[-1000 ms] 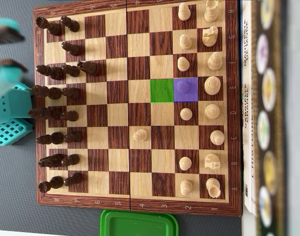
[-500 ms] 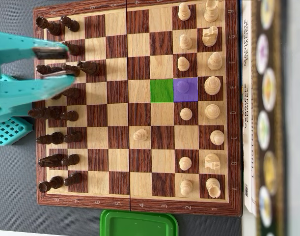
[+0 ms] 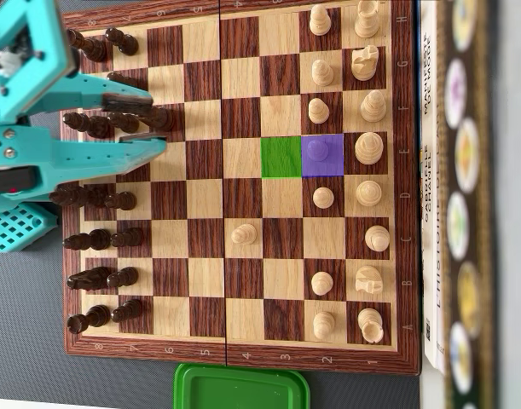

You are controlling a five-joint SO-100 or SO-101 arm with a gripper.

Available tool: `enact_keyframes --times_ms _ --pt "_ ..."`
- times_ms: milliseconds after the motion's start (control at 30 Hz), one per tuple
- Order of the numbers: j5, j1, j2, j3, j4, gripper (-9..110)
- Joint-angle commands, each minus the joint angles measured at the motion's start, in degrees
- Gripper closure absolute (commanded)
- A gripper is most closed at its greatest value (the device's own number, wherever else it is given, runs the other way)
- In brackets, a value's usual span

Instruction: Play chess

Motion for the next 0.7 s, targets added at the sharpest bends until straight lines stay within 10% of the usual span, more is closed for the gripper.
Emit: enact_keyframes --times_ms 0,667 --pt "0.79 0.44 -8.09 -6.06 -0.53 87" --pt "3.08 3.08 -53.26 -26.63 -15.73 87"
